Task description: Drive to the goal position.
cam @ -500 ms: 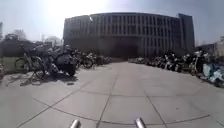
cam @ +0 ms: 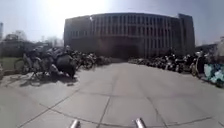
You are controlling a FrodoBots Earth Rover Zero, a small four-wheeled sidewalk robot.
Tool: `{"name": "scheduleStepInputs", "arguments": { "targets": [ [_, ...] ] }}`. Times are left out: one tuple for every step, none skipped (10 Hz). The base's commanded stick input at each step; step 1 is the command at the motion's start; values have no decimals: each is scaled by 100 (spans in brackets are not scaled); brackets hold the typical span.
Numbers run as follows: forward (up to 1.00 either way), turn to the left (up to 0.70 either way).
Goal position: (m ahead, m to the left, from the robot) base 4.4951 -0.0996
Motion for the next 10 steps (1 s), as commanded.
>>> {"name": "scheduleStepInputs", "arguments": {
  "targets": [
    [70,-35],
    [70,-35],
    [70,-35],
    [70,-34],
    [70,-15],
    [70,-4],
    [70,0],
    [70,0],
    [70,0],
    [74,0]
  ]
}}
